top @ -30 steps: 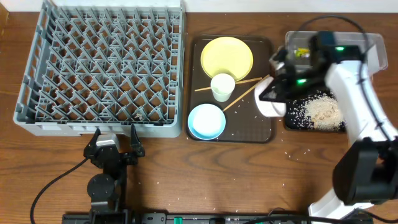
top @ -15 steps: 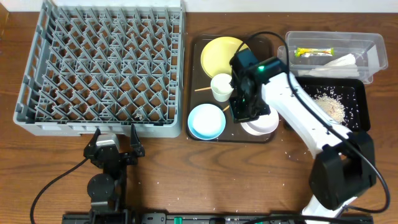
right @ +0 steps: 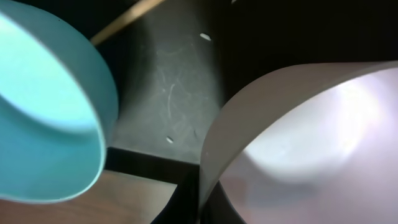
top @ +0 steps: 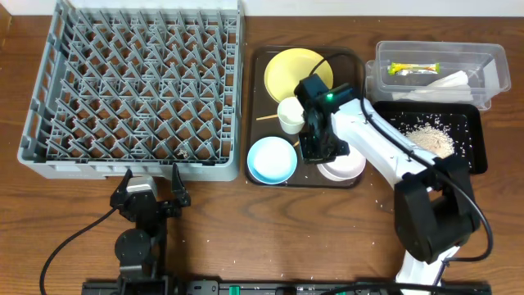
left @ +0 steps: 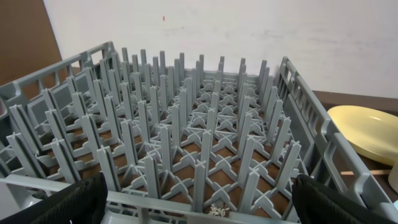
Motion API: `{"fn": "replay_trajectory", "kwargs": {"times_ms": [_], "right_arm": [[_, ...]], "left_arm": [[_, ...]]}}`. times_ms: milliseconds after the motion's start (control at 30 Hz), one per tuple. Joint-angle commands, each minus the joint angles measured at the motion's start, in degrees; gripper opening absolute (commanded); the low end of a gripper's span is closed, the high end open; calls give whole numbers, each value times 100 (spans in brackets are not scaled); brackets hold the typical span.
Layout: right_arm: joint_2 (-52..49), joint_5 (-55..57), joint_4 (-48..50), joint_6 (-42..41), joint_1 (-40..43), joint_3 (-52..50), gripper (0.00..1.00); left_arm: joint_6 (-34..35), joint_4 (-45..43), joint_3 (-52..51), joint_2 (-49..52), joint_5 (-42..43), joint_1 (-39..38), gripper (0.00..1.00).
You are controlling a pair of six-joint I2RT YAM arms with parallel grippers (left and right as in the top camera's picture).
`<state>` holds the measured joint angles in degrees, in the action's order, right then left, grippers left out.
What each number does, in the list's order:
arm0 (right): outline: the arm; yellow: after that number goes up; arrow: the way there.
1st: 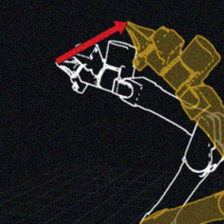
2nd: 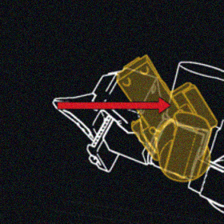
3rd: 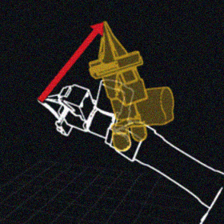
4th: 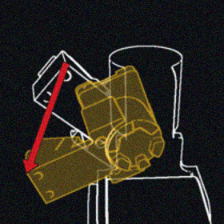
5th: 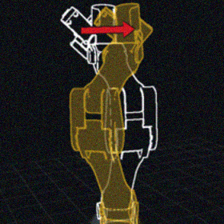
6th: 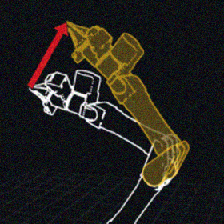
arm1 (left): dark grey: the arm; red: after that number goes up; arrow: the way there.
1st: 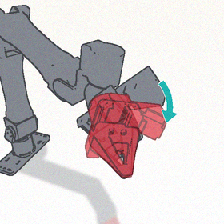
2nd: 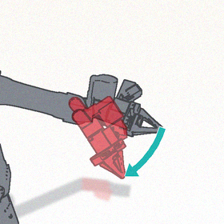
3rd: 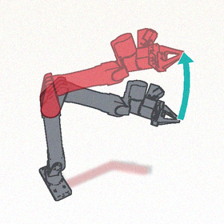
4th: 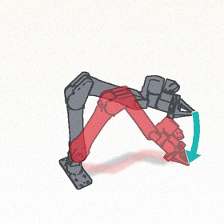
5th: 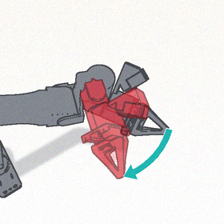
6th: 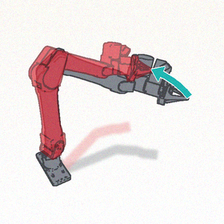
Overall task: Sort waste into correct bins and load items into the dishwasher
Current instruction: 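Carry the pink bowl back and set it down on the brown tray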
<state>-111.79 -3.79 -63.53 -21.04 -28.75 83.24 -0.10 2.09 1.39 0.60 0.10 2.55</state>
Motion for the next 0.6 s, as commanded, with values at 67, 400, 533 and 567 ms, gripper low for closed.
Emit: {"fn": "replay_trajectory", "kwargs": {"times_ms": [67, 400, 533, 567], "right_arm": [[-181, 66, 118, -116, -48, -192, 36], [-28, -466, -35, 225, 76, 485, 53], [164, -459, -70, 326, 203, 1045, 52], [177, -461, -55, 334, 229, 1147, 51]], "left_arm": [[-72, 210, -116, -37, -70, -17, 96], [-72, 210, -116, -37, -70, -17, 96], [-72, 210, -116, -37, -70, -17, 96], [-72, 210, -116, -37, -70, -17, 96]]}}
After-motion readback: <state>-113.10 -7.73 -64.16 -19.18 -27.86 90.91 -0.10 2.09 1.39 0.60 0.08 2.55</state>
